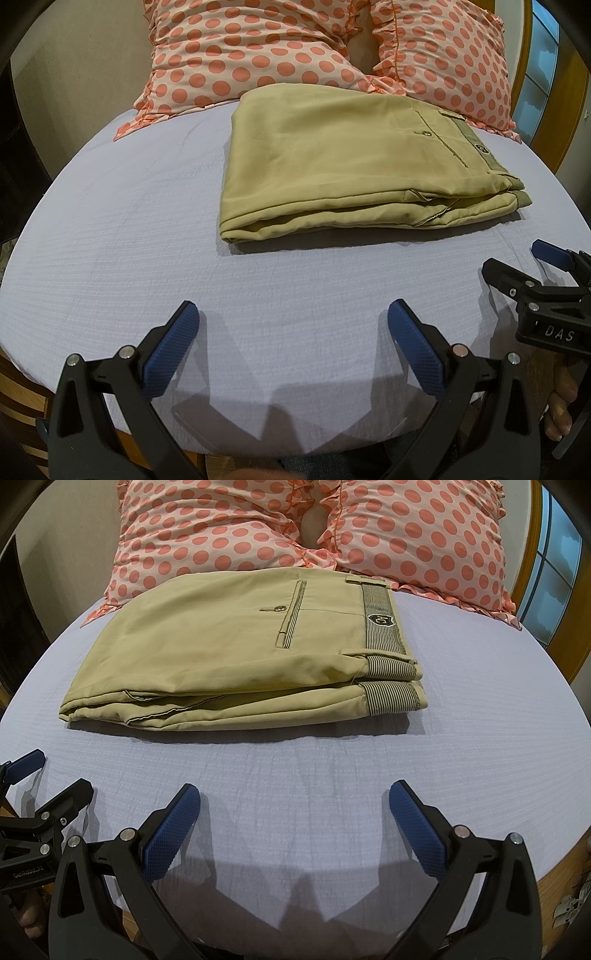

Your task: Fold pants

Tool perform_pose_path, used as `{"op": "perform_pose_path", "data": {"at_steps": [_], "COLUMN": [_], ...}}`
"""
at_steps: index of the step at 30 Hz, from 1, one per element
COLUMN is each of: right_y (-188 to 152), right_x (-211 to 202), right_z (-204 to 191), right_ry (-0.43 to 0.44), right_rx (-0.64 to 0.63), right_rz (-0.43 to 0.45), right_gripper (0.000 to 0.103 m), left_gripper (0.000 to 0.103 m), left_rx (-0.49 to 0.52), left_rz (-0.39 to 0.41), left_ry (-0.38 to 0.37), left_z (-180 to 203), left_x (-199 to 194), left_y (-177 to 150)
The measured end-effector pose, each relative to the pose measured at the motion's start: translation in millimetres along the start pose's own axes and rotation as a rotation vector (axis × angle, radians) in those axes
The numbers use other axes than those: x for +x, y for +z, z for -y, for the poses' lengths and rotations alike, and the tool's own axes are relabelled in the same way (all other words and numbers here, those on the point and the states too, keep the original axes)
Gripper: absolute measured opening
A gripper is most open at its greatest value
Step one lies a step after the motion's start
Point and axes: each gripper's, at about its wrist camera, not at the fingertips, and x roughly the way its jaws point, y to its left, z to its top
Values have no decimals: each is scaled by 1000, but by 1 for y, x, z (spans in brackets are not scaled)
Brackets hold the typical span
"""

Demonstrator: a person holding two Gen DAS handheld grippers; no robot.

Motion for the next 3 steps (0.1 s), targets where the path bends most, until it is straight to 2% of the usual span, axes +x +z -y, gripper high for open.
{"op": "perform_pose_path", "data": {"at_steps": [3], "right_y": [0], "right_x": [0], "right_z": [0], "right_ry": [0], "right_rx": [-1], "right_rz": [1], "right_gripper": [102], "left_gripper": [101], "left_rx": [1], "left_rz": [0], "left_ry": [0], "left_z": [0], "left_x": [0], "left_y": [0]}}
